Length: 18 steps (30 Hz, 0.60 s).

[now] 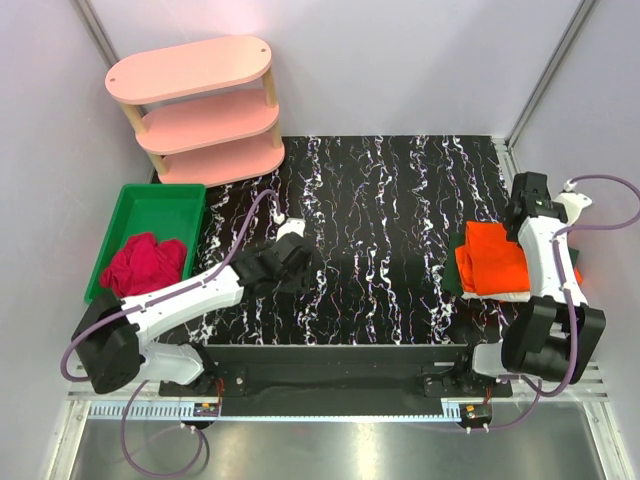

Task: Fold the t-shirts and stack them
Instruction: Put the neatly folded tshirt into the corner of the board with the right arm

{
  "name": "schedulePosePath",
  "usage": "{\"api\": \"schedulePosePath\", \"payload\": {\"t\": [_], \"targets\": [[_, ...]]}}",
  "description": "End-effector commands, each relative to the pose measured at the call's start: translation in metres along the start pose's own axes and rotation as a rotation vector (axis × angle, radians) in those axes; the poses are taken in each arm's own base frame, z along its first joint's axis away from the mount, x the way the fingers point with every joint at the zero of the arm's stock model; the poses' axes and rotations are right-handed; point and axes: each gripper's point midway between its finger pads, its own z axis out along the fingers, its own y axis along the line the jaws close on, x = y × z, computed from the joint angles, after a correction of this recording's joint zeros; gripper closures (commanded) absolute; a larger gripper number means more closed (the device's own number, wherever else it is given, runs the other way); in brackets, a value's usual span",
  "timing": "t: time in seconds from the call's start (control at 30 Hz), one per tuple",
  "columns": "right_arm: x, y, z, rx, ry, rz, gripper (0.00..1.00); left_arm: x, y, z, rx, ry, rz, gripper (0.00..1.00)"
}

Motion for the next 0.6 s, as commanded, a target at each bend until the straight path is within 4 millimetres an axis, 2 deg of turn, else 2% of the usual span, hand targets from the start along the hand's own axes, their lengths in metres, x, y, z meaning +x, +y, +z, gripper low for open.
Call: {"api": "schedulePosePath", "payload": {"t": [0.0, 0.27, 0.4, 0.57], "targets": [[-0.013, -0.006, 0.008, 0.040, -0.002, 0.097, 1.00, -0.009, -0.006, -0.008, 0.050, -0.027, 0.004, 0.42], [0.006, -0.005, 0.028, 0.054, 0.094, 0.139, 1.00, -0.008, -0.005, -0.009, 0.053, -0.019, 0.006, 0.42], [0.025, -0.010, 0.043, 0.076, 0.191, 0.188, 1.00, -0.006, -0.003, -0.011, 0.051, -0.019, 0.008, 0.42], [0.042, -0.010, 0.051, 0.081, 0.257, 0.221, 1.00, -0.006, 0.000, -0.012, 0.043, -0.023, 0.009, 0.42]]}}
